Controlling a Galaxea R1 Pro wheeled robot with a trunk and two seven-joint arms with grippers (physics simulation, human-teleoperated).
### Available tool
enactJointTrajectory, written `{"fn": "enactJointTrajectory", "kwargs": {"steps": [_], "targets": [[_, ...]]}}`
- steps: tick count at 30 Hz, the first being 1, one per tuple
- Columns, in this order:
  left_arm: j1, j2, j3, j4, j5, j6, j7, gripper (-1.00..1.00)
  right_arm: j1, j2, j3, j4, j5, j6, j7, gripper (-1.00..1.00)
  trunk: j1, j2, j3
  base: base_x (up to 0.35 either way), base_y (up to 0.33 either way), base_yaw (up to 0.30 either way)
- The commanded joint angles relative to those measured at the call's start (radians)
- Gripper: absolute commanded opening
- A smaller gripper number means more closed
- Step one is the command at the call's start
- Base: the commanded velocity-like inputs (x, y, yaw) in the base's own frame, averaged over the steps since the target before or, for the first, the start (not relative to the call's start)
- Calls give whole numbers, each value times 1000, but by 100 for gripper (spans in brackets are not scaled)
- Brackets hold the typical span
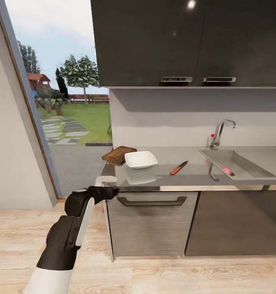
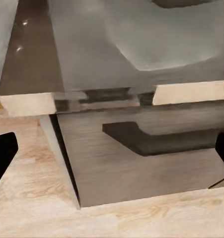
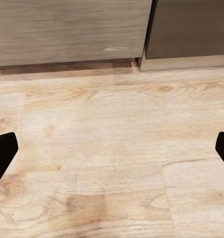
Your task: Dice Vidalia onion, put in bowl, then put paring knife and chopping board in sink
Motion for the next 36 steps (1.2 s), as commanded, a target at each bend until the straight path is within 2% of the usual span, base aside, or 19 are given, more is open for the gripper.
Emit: {"fn": "enactJointTrajectory", "kwargs": {"steps": [1, 3, 6, 7, 9, 10, 13, 15, 20, 23, 26, 27, 29, 36], "targets": [[-38, 0, 0, 0, 0, 5, 2, 100, -1, 0, 0, 1, -3, -3, 0, 100, 0, -1, -1, 0, 0, 0], [-71, 0, 0, 1, 0, 5, 2, 100, -1, 0, 0, 1, -3, -3, 0, 100, 0, -1, -1, 0, 0, 0], [-193, 0, 0, 3, 0, 6, 2, 100, -1, 0, 1, 2, -3, -3, -1, 100, 0, -1, -1, 0, 0, 0], [-207, 0, 0, 3, 1, 6, 2, 100, -1, 0, 1, 2, -3, -3, -1, 100, 0, -1, -1, 0, 0, 0], [-290, -1, 0, 18, 3, 6, 3, 100, -1, 0, 1, 2, -3, -3, -1, 100, 0, -1, -1, 0, 0, 0], [-308, -1, 1, 27, 3, 5, 3, 100, -1, 0, 1, 2, -3, -3, -1, 100, 0, -1, -1, 0, 0, 0], [-400, -1, 1, 111, 4, 4, 4, 100, -1, 0, 0, 2, -3, -3, -1, 100, 0, -1, -1, 0, 0, 0], [-459, -2, 1, 202, 4, 1, 7, 100, -1, 0, 0, 2, -3, -2, -1, 100, 0, -1, -1, 0, 0, 0], [-505, -1, 1, 355, 4, -2, 9, 100, -1, 0, 1, 2, -3, -3, 0, 100, 0, -1, -1, 0, 0, 0], [-509, 0, 1, 381, 5, -1, 7, 100, -1, 1, 1, 10, -3, -3, 1, 100, 0, -1, -1, 0, 0, 0], [-511, 2, 1, 374, 8, 0, 4, 100, -1, 2, 1, 19, -3, -3, 1, 100, 0, -1, -1, 0, 0, 0], [-511, 6, 1, 331, 16, 2, 2, 100, -1, 2, 1, 29, -3, -3, 1, 100, 0, -1, -1, 0, 0, 0], [-512, 8, 0, 306, 20, 2, 1, 100, -1, 2, 1, 33, -3, -3, 1, 100, 0, -1, -1, 0, 0, 0], [-513, 12, 2, 275, 33, 3, 0, 100, -1, 3, 1, 36, -3, -4, 1, 100, 0, -1, -1, 1, 0, 0]]}}
